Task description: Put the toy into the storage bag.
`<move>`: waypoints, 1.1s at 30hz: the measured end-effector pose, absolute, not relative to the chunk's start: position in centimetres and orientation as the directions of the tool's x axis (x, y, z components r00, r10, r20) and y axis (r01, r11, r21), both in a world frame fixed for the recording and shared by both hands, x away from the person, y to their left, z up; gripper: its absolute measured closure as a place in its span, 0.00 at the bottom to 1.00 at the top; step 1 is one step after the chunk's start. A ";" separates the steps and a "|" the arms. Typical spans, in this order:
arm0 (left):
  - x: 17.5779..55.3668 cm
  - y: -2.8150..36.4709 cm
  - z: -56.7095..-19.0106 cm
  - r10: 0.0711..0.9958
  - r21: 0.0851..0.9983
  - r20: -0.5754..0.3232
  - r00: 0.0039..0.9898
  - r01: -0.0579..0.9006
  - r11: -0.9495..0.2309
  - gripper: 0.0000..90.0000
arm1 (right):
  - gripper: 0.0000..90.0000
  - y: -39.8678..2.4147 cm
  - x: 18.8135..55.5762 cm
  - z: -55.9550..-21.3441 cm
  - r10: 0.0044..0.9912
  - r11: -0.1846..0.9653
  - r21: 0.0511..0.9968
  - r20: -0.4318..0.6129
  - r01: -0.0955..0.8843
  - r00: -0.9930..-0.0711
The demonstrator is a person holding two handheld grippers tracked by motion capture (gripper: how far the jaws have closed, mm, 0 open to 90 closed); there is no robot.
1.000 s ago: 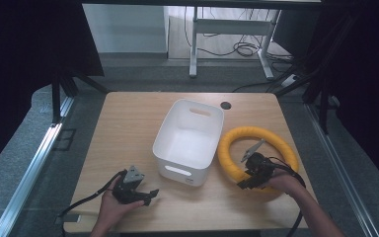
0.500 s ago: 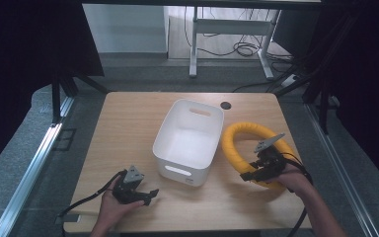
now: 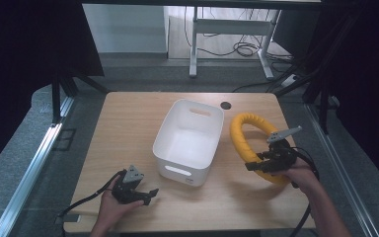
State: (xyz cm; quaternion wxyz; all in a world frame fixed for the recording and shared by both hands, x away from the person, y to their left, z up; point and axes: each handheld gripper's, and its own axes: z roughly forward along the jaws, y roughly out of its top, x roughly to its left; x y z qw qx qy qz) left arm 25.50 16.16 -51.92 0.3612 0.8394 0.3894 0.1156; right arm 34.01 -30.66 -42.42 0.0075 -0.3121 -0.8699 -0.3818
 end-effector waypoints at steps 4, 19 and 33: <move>25.5 16.1 -52.0 0.737 0.696 -0.087 0.670 0.570 -0.437 0.23 | 0.57 -31.0 34.0 -42.2 0.535 0.498 0.677 0.251 0.541 -0.807; 25.5 16.2 -51.9 0.737 0.697 -0.086 0.670 0.569 -0.435 0.23 | 0.57 -33.0 33.9 -40.7 0.541 0.365 0.773 0.277 0.518 -0.794; 25.5 16.1 -51.9 0.737 0.697 -0.087 0.670 0.569 -0.435 0.23 | 0.57 -33.5 33.2 -39.6 0.529 0.253 0.840 0.296 0.481 -0.795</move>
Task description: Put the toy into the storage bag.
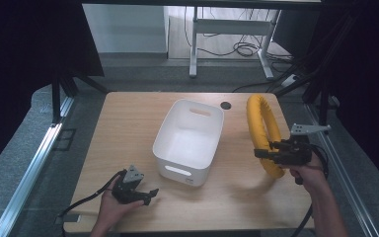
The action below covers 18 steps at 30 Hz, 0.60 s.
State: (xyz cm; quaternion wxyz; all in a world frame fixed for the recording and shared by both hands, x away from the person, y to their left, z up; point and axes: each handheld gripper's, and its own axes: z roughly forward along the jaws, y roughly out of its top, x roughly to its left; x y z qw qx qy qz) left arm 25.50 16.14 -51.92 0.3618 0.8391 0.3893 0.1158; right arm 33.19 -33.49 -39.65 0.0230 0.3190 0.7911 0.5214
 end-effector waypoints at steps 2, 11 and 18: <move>25.5 16.2 -51.9 0.738 0.700 -0.087 0.670 0.568 -0.433 0.23 | 0.57 -33.3 33.1 -39.6 0.527 0.238 0.849 0.295 0.472 -0.797; 25.5 16.2 -51.9 0.736 0.700 -0.083 0.672 0.566 -0.437 0.23 | 0.57 -32.8 33.0 -39.5 0.534 0.166 0.877 0.305 0.452 -0.789; 25.5 16.1 -52.0 0.736 0.700 -0.088 0.671 0.568 -0.433 0.23 | 0.57 -31.9 31.9 -39.2 0.590 0.106 0.910 0.266 0.400 -0.763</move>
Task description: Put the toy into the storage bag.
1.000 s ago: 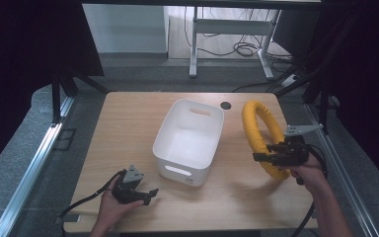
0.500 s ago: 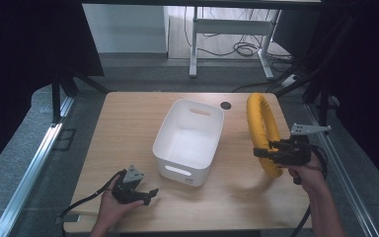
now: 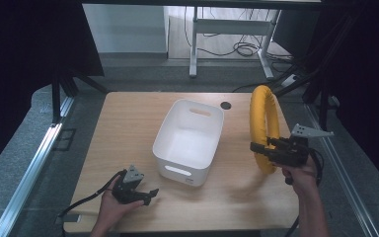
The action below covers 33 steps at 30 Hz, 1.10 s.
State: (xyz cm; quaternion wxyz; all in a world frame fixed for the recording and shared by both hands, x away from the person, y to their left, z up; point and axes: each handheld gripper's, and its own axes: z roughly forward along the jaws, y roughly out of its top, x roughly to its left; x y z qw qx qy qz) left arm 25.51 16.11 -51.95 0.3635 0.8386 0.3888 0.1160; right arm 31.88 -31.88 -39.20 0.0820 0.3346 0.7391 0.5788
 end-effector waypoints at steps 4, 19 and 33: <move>25.5 16.1 -51.9 0.737 0.700 -0.089 0.670 0.568 -0.432 0.23 | 0.57 -31.0 30.9 -39.2 0.627 0.068 0.930 0.242 0.362 -0.741; 25.5 16.1 -51.9 0.736 0.699 -0.085 0.672 0.567 -0.436 0.23 | 0.57 -27.3 29.3 -40.5 0.734 -0.052 0.963 0.217 0.265 -0.643; 25.5 16.1 -51.9 0.736 0.698 -0.088 0.672 0.568 -0.435 0.23 | 0.56 -24.9 28.3 -40.4 0.786 -0.097 0.980 0.184 0.176 -0.590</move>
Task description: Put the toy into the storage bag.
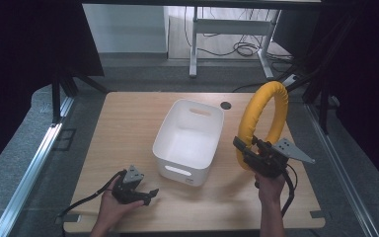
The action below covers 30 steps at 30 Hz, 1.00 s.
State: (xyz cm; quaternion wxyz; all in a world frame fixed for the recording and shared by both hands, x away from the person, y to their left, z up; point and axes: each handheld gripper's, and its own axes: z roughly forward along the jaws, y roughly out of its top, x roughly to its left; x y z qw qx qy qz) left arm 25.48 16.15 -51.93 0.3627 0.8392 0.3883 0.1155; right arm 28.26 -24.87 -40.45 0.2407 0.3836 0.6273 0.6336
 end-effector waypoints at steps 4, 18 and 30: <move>25.5 16.1 -52.0 0.735 0.697 -0.086 0.673 0.568 -0.439 0.23 | 0.56 -24.5 28.4 -40.6 0.785 -0.107 0.980 0.186 0.166 -0.590; 25.5 16.1 -52.0 0.733 0.693 -0.091 0.674 0.571 -0.439 0.23 | 0.56 -23.6 28.2 -39.4 0.801 -0.128 0.987 0.162 0.099 -0.576; 25.6 16.1 -52.1 0.730 0.688 -0.089 0.677 0.572 -0.447 0.23 | 0.56 -21.8 27.9 -37.9 0.801 -0.169 0.985 0.157 0.032 -0.578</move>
